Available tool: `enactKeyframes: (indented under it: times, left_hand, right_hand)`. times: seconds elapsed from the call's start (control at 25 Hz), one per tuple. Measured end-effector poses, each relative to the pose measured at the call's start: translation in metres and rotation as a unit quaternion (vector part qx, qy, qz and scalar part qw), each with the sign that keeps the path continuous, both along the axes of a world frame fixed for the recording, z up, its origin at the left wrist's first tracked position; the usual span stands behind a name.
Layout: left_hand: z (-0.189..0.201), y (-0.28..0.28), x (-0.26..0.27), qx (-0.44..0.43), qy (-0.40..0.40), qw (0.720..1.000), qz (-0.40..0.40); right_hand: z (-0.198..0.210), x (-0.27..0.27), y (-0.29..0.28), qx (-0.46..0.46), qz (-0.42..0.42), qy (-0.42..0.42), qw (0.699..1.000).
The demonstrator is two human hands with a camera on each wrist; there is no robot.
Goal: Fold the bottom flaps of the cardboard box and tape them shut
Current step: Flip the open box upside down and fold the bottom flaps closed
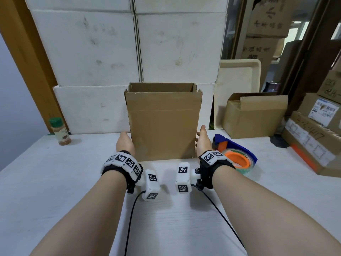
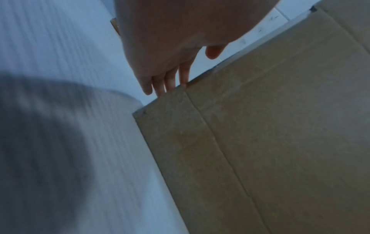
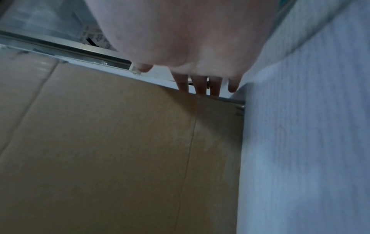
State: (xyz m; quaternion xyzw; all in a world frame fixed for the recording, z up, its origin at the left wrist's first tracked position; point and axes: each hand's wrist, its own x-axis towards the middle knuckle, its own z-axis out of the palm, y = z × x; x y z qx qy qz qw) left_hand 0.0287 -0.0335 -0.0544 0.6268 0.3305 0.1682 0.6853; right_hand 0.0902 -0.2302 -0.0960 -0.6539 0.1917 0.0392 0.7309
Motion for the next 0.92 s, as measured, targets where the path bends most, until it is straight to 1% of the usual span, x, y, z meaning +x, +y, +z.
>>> enactKeyframes:
  times: [0.04, 0.08, 0.16, 0.2, 0.24, 0.28, 0.36, 0.4, 0.52, 0.64, 0.8, 0.92]
  left_hand:
    - [-0.002, 0.000, 0.001, -0.041, -0.015, 0.999, -0.002]
    - [0.000, -0.003, -0.003, -0.063, -0.021, 0.998, 0.000]
    - [0.009, -0.009, -0.014, -0.098, -0.016, 0.995, -0.003]
    - [0.014, -0.013, -0.019, -0.078, -0.016, 0.997, -0.009]
    - [0.018, -0.016, -0.023, -0.077, -0.020, 0.997, -0.010]
    - [0.021, -0.016, -0.026, -0.068, -0.024, 0.997, -0.019]
    - [0.025, -0.011, -0.027, -0.044, -0.018, 0.998, -0.028]
    - [0.027, -0.010, -0.027, -0.038, -0.023, 0.998, -0.033]
    - [0.037, -0.008, -0.029, -0.025, -0.039, 0.998, -0.036]
    - [0.047, -0.007, -0.029, 0.004, -0.048, 0.998, -0.043]
    - [0.067, -0.012, -0.043, 0.001, -0.056, 0.998, -0.035]
    - [0.072, -0.013, -0.045, -0.006, -0.056, 0.998, -0.013]
  right_hand:
    - [-0.017, 0.013, -0.001, -0.018, -0.004, 0.011, 1.000]
    - [-0.014, 0.006, 0.001, -0.026, -0.003, 0.024, 0.999]
    - [0.015, -0.018, 0.004, -0.018, 0.024, 0.035, 0.999]
    - [0.032, -0.034, 0.006, -0.005, 0.030, 0.035, 0.999]
    - [0.043, -0.043, 0.007, 0.000, 0.033, 0.028, 0.999]
    - [0.046, -0.046, 0.006, -0.011, 0.030, 0.022, 0.999]
    - [0.030, -0.022, 0.002, -0.019, 0.026, -0.005, 0.999]
    - [0.028, -0.017, -0.001, -0.018, 0.030, -0.018, 0.999]
    - [0.054, -0.033, 0.001, -0.022, 0.024, -0.035, 0.999]
    - [0.072, -0.041, 0.002, -0.014, 0.017, -0.060, 0.998]
    - [0.095, -0.063, 0.000, -0.027, 0.029, -0.060, 0.997]
    - [0.099, -0.062, -0.005, -0.026, 0.020, -0.059, 0.998]
